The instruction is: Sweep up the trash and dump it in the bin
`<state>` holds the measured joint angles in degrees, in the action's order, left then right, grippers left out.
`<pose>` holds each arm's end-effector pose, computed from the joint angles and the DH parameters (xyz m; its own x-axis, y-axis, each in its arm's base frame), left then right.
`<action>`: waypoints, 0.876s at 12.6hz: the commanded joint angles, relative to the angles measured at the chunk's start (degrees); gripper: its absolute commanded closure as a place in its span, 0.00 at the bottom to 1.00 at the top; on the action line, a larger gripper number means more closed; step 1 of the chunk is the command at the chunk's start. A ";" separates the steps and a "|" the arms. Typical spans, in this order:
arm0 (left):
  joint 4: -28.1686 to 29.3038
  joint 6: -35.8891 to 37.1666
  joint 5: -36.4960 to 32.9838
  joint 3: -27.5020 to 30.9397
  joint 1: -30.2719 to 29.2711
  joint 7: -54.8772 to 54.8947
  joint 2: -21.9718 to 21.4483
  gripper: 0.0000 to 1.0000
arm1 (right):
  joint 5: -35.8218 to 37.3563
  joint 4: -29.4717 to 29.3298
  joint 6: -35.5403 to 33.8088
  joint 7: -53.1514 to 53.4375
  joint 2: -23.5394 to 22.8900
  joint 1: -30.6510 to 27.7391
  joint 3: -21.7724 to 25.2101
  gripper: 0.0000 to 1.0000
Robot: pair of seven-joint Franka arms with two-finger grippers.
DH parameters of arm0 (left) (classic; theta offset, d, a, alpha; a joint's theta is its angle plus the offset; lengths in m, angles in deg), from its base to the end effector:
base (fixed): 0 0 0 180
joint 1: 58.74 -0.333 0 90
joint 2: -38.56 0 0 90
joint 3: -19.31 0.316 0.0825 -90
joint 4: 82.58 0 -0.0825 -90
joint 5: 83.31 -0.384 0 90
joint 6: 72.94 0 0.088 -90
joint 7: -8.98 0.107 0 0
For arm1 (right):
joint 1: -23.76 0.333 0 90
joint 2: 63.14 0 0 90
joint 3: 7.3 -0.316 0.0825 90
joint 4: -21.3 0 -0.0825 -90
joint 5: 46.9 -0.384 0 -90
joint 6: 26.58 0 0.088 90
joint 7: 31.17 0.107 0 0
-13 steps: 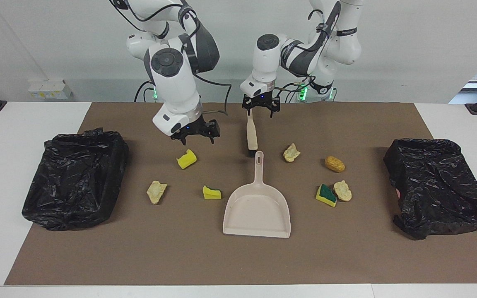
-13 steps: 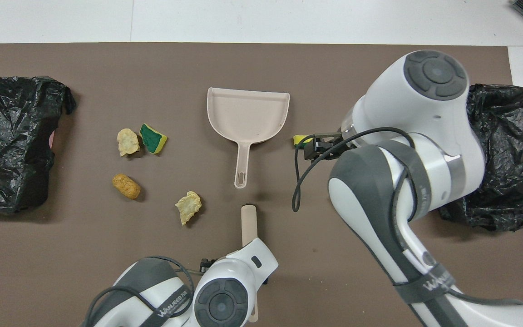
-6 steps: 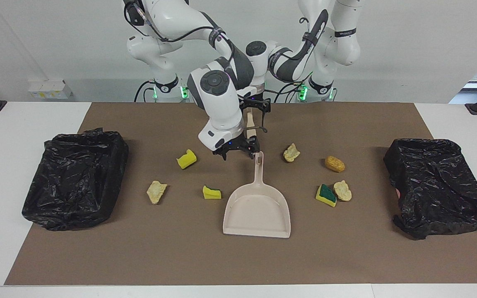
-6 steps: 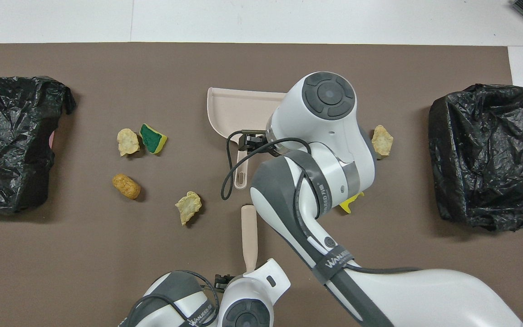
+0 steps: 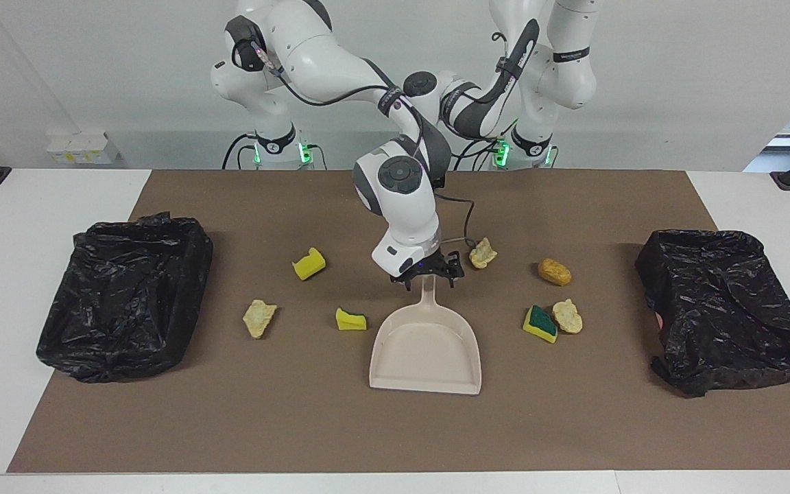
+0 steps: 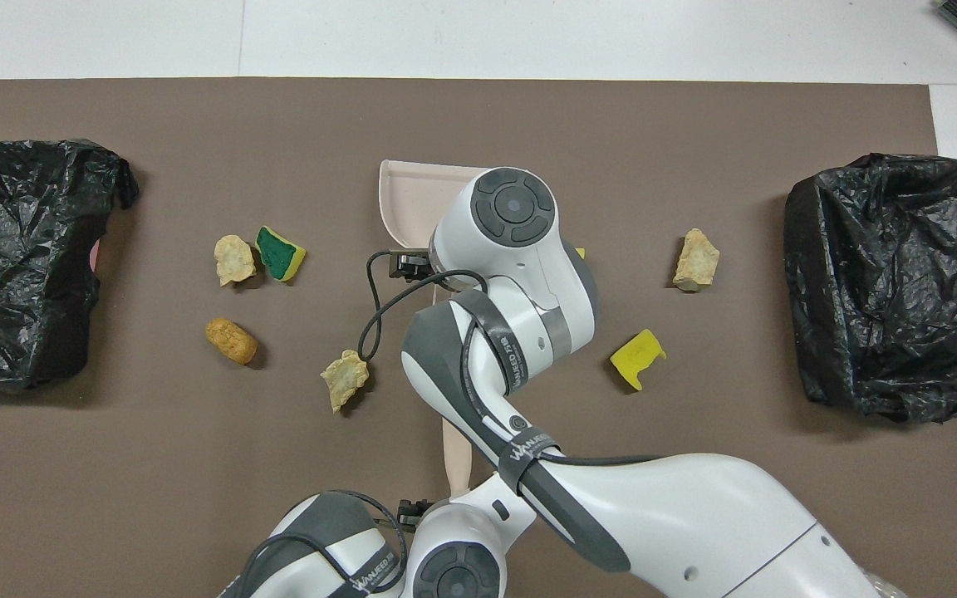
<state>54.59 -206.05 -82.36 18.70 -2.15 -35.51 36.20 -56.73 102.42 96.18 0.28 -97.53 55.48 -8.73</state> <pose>0.2624 -0.4076 0.3305 0.9776 -0.2085 -0.0291 -0.2089 -0.9778 -0.0128 0.6090 0.4021 0.3620 0.9981 -0.0608 0.0129 -0.0568 -0.9772 -0.2048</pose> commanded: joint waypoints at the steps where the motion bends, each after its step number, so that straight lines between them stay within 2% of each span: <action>1: -0.59 1.72 0.20 0.51 0.63 -2.70 -0.89 0.42 | -0.27 -1.05 0.55 1.16 -0.60 0.71 0.10 0.01; 2: -0.59 1.80 0.20 0.51 0.63 -2.97 -0.98 0.56 | -0.01 -0.88 0.99 0.99 -0.42 0.97 0.19 0.27; 4: -0.67 3.03 0.20 0.69 0.54 -2.89 -1.68 0.87 | 0.34 -0.44 0.99 0.20 -0.42 0.98 0.10 0.41; 5: -1.02 4.86 0.20 0.78 -0.33 -2.54 -2.55 1.00 | 0.34 0.70 1.08 0.02 -0.07 0.97 0.10 0.53; 7: -1.55 8.12 -0.24 0.95 -1.30 -2.10 -3.79 1.00 | 0.25 3.07 1.17 -0.33 0.89 0.80 0.10 0.58; 8: -1.99 9.44 -0.51 1.13 -2.09 -2.10 -3.88 1.00 | 0.17 3.69 0.21 -1.98 1.25 0.45 0.10 0.72; 9: -2.51 11.28 -0.94 1.04 -3.75 -2.01 -3.97 1.00 | 0.17 3.70 -0.32 -4.00 1.42 0.27 0.19 0.79; 11: -2.70 15.67 -4.18 1.04 -7.17 -2.01 -5.54 1.00 | 0.17 3.61 -0.50 -5.08 1.60 -0.08 0.19 0.79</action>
<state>52.35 -194.60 -84.06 20.13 -5.96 -37.67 32.68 -56.63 104.21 96.02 -2.72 -97.60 56.26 -8.24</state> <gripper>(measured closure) 0.740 0.674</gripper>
